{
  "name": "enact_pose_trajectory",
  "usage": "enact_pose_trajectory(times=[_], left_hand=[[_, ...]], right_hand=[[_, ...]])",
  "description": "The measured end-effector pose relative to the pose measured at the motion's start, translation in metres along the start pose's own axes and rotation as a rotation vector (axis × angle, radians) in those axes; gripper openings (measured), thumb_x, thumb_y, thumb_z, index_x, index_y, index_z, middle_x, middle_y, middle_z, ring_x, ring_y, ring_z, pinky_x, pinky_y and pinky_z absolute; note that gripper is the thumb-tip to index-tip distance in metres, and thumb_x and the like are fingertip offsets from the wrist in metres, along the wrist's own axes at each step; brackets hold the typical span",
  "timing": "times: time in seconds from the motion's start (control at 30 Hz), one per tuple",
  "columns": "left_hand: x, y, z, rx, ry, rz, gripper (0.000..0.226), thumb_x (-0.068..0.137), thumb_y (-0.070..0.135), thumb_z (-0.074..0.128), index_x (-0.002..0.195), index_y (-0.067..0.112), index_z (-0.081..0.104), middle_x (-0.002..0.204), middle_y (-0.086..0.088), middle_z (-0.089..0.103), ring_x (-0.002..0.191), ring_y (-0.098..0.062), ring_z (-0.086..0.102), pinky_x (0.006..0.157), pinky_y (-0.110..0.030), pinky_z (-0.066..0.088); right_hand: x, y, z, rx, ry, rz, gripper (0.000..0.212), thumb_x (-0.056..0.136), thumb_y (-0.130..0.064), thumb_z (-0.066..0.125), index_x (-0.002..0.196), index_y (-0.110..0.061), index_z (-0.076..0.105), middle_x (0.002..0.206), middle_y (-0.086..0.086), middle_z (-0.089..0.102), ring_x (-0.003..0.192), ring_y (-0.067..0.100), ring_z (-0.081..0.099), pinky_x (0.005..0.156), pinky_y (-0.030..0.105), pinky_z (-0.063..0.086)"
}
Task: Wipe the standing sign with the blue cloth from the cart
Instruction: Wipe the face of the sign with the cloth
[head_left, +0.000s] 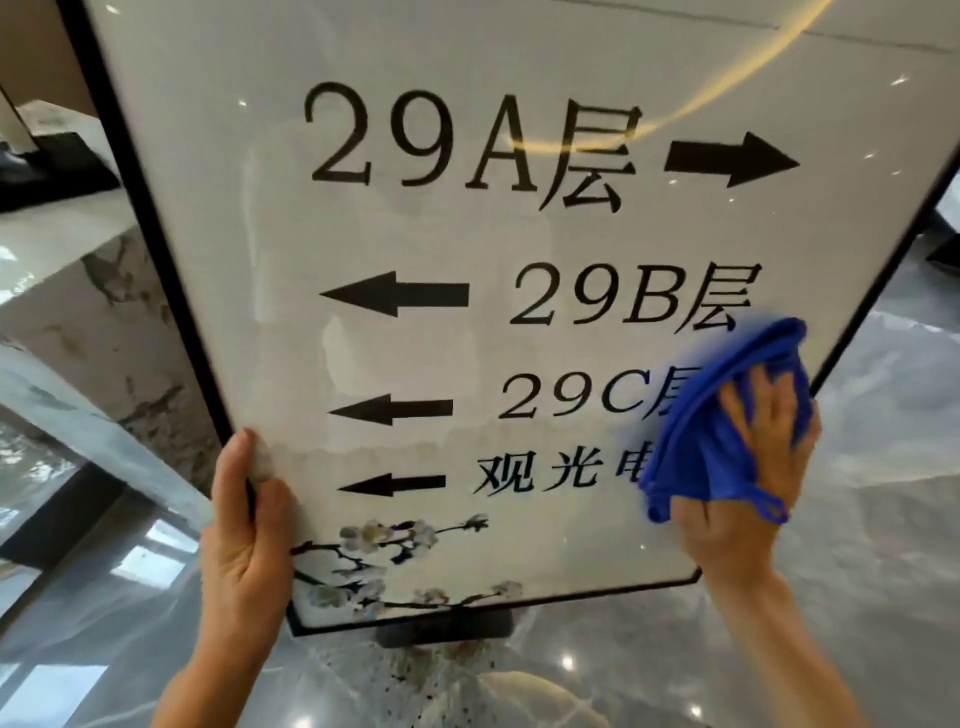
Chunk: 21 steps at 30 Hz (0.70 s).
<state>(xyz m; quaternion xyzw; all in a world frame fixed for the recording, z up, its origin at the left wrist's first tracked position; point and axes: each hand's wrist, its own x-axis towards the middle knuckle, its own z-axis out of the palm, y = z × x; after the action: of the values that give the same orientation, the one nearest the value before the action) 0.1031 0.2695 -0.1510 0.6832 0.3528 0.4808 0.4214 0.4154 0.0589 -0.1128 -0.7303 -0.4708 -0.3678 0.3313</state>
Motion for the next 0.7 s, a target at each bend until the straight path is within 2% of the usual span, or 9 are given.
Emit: enact_pose_trajectory(times=[0.07, 0.2, 0.33, 0.43, 0.47, 0.53, 0.57, 0.63, 0.7], left_hand=[[-0.005, -0.004, 0.002, 0.007, 0.005, -0.017, 0.040, 0.098, 0.052, 0.035, 0.131, 0.075, 0.030, 0.133, 0.056, 0.034, 0.121, 0.026, 0.038, 0.105, -0.001, 0.029], [0.000, -0.005, 0.006, 0.012, 0.025, 0.011, 0.037, 0.102, 0.058, 0.033, 0.135, 0.071, 0.028, 0.136, 0.053, 0.036, 0.121, 0.023, 0.040, 0.102, 0.000, 0.031], [-0.006, -0.008, 0.004, -0.012, 0.010, 0.087, 0.050, 0.104, 0.033, 0.034, 0.138, 0.069, 0.028, 0.140, 0.050, 0.034, 0.125, 0.026, 0.035, 0.101, 0.002, 0.029], [-0.006, -0.012, 0.004, -0.035, 0.002, 0.092, 0.049, 0.104, 0.034, 0.034, 0.137, 0.070, 0.028, 0.143, 0.050, 0.031, 0.129, 0.024, 0.033, 0.107, -0.002, 0.027], [-0.005, -0.013, 0.004, -0.041, -0.003, 0.092, 0.048, 0.104, 0.035, 0.034, 0.137, 0.070, 0.028, 0.144, 0.049, 0.030, 0.131, 0.023, 0.032, 0.108, -0.004, 0.026], [-0.002, -0.012, 0.002, -0.065, -0.026, 0.095, 0.043, 0.106, 0.042, 0.036, 0.138, 0.069, 0.028, 0.144, 0.050, 0.029, 0.132, 0.022, 0.031, 0.110, -0.006, 0.026], [-0.001, -0.011, 0.001, -0.077, -0.038, 0.096, 0.040, 0.105, 0.048, 0.036, 0.138, 0.069, 0.028, 0.144, 0.050, 0.028, 0.132, 0.022, 0.031, 0.109, -0.005, 0.025], [0.001, -0.012, 0.000, -0.081, -0.058, 0.112, 0.039, 0.103, 0.053, 0.035, 0.138, 0.069, 0.027, 0.143, 0.052, 0.028, 0.131, 0.025, 0.029, 0.106, 0.000, 0.023], [0.001, -0.013, -0.001, -0.076, -0.072, 0.107, 0.040, 0.105, 0.047, 0.035, 0.137, 0.070, 0.027, 0.141, 0.055, 0.027, 0.130, 0.028, 0.027, 0.104, 0.002, 0.022]], right_hand=[[-0.016, 0.001, 0.004, 0.020, -0.013, 0.095, 0.050, 0.096, -0.024, 0.047, 0.144, -0.012, 0.047, 0.155, 0.004, 0.042, 0.143, 0.041, 0.036, 0.114, 0.069, 0.022], [-0.051, -0.008, 0.015, 0.142, -0.008, 0.346, 0.048, 0.082, -0.012, 0.045, 0.129, -0.024, 0.047, 0.138, 0.006, 0.054, 0.124, 0.048, 0.050, 0.108, 0.070, 0.031], [-0.090, -0.044, 0.046, 0.245, 0.015, 0.579, 0.036, 0.087, -0.015, 0.044, 0.119, -0.001, 0.053, 0.123, 0.025, 0.060, 0.113, 0.043, 0.057, 0.100, 0.065, 0.041], [-0.095, -0.107, 0.069, 0.225, -0.318, 0.907, 0.033, 0.081, -0.027, 0.049, 0.095, -0.047, 0.072, 0.114, 0.042, 0.059, 0.110, 0.054, 0.058, 0.094, 0.067, 0.046], [-0.098, -0.128, 0.078, 0.170, -0.382, 0.848, 0.033, 0.085, -0.028, 0.044, 0.092, -0.048, 0.071, 0.116, 0.037, 0.061, 0.112, 0.050, 0.060, 0.082, 0.077, 0.048], [-0.109, -0.177, 0.093, 0.060, -0.336, 0.405, 0.047, 0.101, -0.038, 0.022, 0.133, -0.030, 0.055, 0.144, 0.025, 0.047, 0.132, 0.042, 0.046, 0.096, 0.067, 0.027], [-0.114, -0.204, 0.098, 0.080, -0.319, 0.255, 0.055, 0.104, -0.045, 0.014, 0.151, -0.026, 0.035, 0.162, 0.012, 0.029, 0.148, 0.035, 0.028, 0.111, 0.073, 0.014], [-0.126, -0.247, 0.103, 0.116, -0.325, 0.109, 0.061, 0.103, -0.052, 0.013, 0.160, -0.028, 0.011, 0.170, -0.006, 0.005, 0.156, 0.020, 0.006, 0.123, 0.056, -0.002], [-0.143, -0.263, 0.103, 0.079, -0.355, 0.000, 0.063, 0.102, -0.053, 0.023, 0.160, -0.031, 0.013, 0.168, -0.011, 0.012, 0.156, 0.014, 0.008, 0.125, 0.051, 0.001]])
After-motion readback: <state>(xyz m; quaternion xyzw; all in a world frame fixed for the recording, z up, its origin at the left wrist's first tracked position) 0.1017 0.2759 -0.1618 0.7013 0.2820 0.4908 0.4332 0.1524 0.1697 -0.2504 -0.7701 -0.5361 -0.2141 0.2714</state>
